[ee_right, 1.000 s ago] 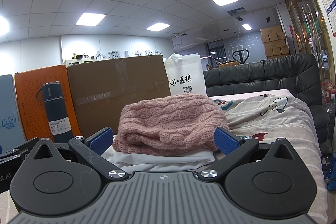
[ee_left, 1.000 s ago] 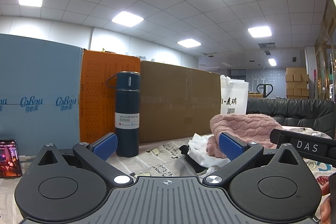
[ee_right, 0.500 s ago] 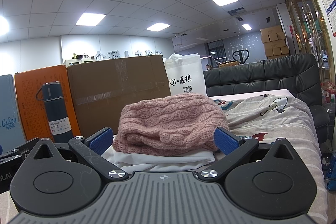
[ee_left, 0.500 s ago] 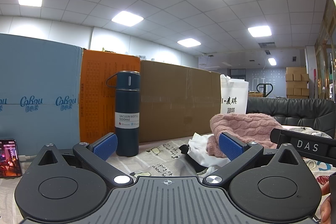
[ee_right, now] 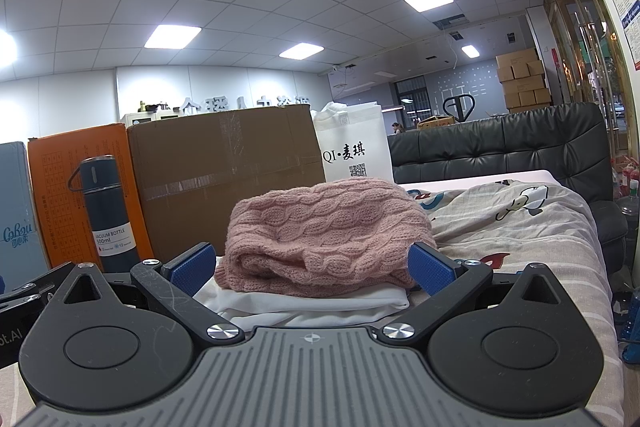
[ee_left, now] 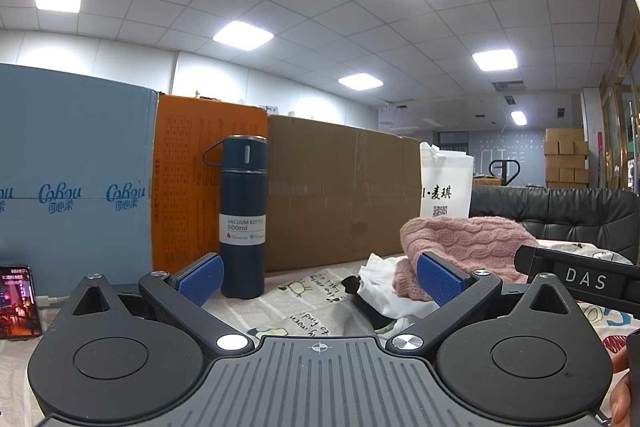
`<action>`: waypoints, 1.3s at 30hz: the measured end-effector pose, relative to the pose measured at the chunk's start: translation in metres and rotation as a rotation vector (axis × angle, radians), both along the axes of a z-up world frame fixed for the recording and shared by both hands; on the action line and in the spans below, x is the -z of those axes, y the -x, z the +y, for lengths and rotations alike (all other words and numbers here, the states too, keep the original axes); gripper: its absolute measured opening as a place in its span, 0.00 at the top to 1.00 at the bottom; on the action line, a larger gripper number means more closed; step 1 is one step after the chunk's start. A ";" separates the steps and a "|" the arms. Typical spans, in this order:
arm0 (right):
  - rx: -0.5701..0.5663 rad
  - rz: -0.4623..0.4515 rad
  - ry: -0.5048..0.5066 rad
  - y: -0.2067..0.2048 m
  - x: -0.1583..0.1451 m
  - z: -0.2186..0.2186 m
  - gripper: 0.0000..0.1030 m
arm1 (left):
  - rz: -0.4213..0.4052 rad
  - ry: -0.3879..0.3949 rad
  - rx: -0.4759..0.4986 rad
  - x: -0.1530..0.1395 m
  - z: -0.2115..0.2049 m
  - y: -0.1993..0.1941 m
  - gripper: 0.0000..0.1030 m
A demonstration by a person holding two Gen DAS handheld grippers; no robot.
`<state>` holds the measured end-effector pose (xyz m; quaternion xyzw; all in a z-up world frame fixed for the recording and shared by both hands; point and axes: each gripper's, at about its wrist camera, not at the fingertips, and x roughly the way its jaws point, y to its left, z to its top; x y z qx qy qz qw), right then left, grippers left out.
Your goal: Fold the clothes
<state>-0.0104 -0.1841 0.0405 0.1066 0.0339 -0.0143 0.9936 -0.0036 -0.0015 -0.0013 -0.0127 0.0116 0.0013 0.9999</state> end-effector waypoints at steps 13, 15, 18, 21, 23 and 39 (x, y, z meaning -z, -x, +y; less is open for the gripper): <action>0.000 0.000 0.000 0.002 0.000 0.000 0.00 | -0.002 0.002 0.000 0.001 0.000 0.000 0.00; 0.002 -0.002 -0.005 0.002 0.000 -0.002 0.00 | -0.003 0.006 -0.001 0.001 0.001 0.000 0.00; 0.005 -0.018 -0.023 0.004 -0.001 -0.004 0.00 | -0.011 0.018 -0.002 0.000 0.003 0.000 0.00; 0.006 -0.039 -0.039 0.008 -0.002 -0.006 0.00 | -0.021 0.022 -0.003 0.000 0.004 0.001 0.00; 0.009 -0.049 -0.045 0.010 -0.002 -0.007 0.00 | -0.036 0.021 -0.004 -0.001 0.004 0.003 0.00; -0.066 -0.146 -0.154 0.025 -0.001 -0.022 0.00 | -0.153 -0.013 -0.109 -0.020 -0.005 0.029 0.00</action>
